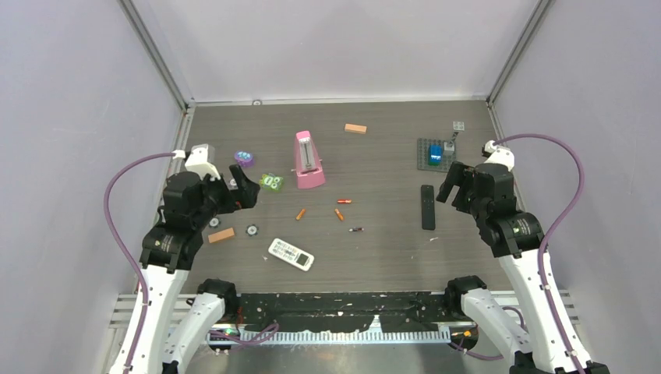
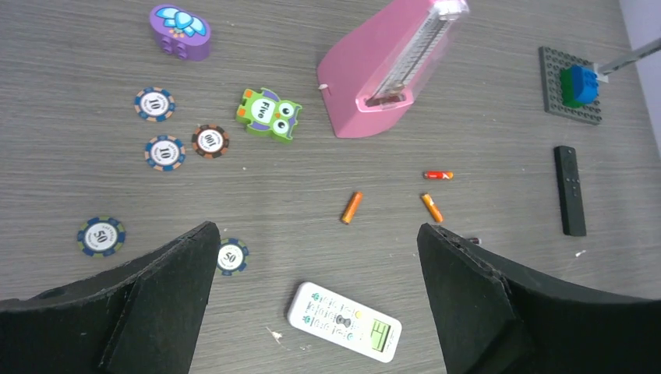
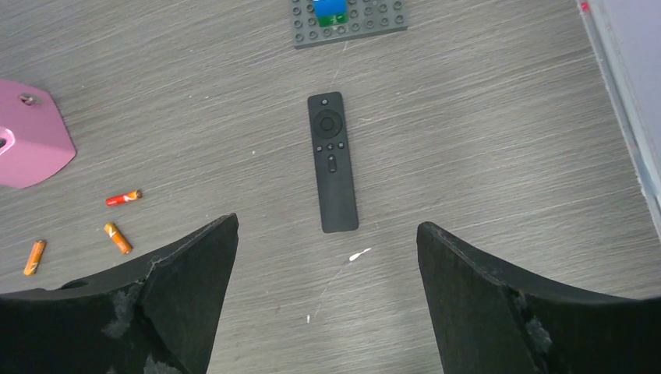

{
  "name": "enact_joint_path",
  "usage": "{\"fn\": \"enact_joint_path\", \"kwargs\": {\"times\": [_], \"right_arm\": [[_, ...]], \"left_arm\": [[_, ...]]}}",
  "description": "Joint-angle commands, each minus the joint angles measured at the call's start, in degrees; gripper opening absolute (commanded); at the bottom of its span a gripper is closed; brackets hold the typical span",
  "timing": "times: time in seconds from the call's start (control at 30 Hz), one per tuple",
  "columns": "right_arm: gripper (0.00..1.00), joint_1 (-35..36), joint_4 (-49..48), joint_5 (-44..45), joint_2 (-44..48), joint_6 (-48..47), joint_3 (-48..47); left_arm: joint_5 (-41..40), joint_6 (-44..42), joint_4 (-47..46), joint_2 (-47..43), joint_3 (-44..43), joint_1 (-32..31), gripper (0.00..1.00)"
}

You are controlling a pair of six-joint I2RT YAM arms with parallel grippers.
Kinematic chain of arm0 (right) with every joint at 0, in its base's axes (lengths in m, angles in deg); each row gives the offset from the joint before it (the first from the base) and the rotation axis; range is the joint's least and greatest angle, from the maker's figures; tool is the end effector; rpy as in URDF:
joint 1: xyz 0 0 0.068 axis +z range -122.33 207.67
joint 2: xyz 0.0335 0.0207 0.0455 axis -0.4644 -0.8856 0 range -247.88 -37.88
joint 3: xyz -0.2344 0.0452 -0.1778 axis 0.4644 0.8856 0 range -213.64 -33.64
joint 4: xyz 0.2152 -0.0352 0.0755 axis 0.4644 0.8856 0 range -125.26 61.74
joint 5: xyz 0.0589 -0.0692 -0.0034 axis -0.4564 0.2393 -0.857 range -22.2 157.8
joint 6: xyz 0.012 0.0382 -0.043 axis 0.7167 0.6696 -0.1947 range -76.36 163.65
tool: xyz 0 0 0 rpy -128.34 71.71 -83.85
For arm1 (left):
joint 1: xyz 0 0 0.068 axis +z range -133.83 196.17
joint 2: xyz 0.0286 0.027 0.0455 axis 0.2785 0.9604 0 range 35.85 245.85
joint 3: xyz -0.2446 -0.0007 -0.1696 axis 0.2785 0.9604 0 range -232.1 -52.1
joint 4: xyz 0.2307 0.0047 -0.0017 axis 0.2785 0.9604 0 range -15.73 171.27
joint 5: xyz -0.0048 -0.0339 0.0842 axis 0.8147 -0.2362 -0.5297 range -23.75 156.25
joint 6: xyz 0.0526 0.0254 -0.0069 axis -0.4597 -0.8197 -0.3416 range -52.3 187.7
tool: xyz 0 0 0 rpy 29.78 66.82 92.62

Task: Load the batteries into the remote control

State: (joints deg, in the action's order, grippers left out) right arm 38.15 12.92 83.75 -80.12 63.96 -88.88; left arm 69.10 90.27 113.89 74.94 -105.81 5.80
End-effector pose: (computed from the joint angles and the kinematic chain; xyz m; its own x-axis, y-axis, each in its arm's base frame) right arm 0.0932 0.0053 0.3481 -0.5153 0.2442 -0.8215 0.2398 0.9613 0.1354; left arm 0.0889 -0.0184 0.3584 -0.4699 -0.3036 -0.8289 0.0474 0.9290 -0.3671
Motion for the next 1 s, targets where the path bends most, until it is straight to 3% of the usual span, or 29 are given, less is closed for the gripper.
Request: {"fn": "enact_joint_path", "kwargs": {"times": [0.0, 0.07, 0.2, 0.43, 0.57, 0.7, 0.97], "right_arm": [[0.92, -0.04, -2.32, -4.77, -1.05, 1.73, -0.71], [0.99, -0.12, -2.16, -6.99, -1.55, 0.56, -0.77], [0.95, -0.11, -1.72, -12.32, -1.81, -3.14, 0.36], [0.96, -0.07, -2.81, -18.67, -1.37, -0.73, 4.84], [0.99, 0.14, -3.17, -18.95, -1.08, 1.05, 6.38], [0.94, 0.61, -3.55, -18.09, -0.96, 2.06, 8.33], [0.92, 9.48, -11.1, -12.28, -3.28, 4.03, 12.67]], "left_arm": [[5.02, 0.87, -3.9, -0.35, -0.75, 0.35, 1.0], [6.78, 1.21, -4.8, -0.1, -0.65, 0.35, 1.0], [7.94, 2.07, -7.85, -2.34, 1.25, 0.3, 1.0], [7.65, 7.25, -11.62, -6.97, 5.94, 0.35, 1.0], [14.22, 7.15, -10.44, -6.46, 6.09, 0.35, 1.0], [23.42, 6.44, -9.89, -3.34, 6.19, 0.34, 1.0], [18.75, 9.48, -5.91, 2.12, 9.33, 0.33, 0.98]]}}
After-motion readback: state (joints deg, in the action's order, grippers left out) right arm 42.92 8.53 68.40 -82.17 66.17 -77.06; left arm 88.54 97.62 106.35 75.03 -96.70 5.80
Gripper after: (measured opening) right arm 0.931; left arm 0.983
